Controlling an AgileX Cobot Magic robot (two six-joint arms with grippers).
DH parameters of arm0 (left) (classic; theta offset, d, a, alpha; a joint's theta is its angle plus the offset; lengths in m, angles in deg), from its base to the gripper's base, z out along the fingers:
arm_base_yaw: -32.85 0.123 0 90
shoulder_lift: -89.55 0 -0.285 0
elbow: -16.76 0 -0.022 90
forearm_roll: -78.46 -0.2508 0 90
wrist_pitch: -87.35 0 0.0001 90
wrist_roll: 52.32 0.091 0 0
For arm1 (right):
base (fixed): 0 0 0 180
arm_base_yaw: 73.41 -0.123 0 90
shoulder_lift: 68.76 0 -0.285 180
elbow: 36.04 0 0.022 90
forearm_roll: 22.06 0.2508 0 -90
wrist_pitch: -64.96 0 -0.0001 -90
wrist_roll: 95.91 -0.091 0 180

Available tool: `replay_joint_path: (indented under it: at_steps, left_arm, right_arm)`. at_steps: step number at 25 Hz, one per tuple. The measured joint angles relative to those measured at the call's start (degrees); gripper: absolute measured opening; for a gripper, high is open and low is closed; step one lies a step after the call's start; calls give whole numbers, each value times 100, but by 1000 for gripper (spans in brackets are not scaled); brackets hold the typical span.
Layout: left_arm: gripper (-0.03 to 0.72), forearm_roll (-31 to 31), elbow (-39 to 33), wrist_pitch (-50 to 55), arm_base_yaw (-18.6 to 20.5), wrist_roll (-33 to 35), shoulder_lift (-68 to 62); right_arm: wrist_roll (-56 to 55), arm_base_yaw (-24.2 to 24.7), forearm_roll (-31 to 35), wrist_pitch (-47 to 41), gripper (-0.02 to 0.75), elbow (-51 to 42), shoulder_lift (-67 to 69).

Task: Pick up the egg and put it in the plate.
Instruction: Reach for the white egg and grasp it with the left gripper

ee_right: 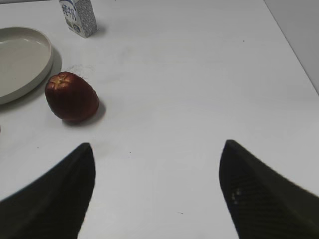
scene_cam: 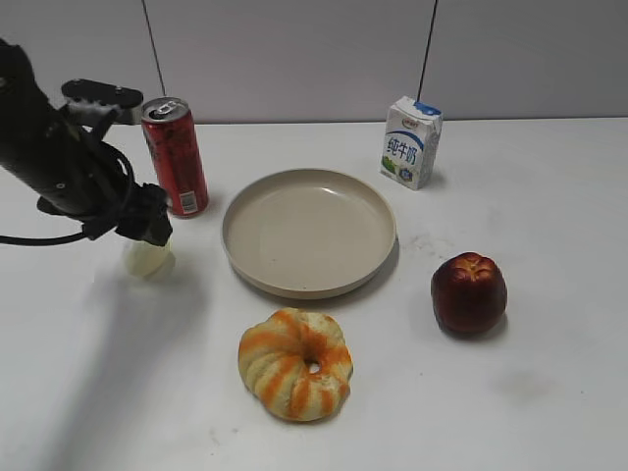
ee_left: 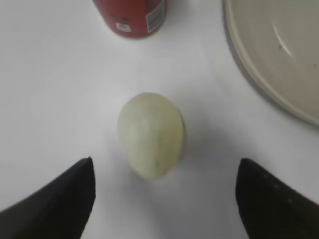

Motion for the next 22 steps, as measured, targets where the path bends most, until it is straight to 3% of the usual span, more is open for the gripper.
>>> replay_joint_path:
  at_steps: [10, 12, 16, 22]
  left_arm:
    - [648, -11, 527, -207, -6, 0, -1273]
    - [615, -24, 534, -252, -6, 0, -1387]
    - [445, -30, 534, -403, -6, 0, -1421]
    - [449, -34, 536, -324, -6, 0, -1415]
  right_arm:
    - [0, 0, 0, 0, 585, 0, 0]
    - [0, 0, 0, 0, 585, 0, 0]
    - [0, 0, 0, 0, 585, 0, 0]
    - [0, 0, 0, 0, 585, 0, 0]
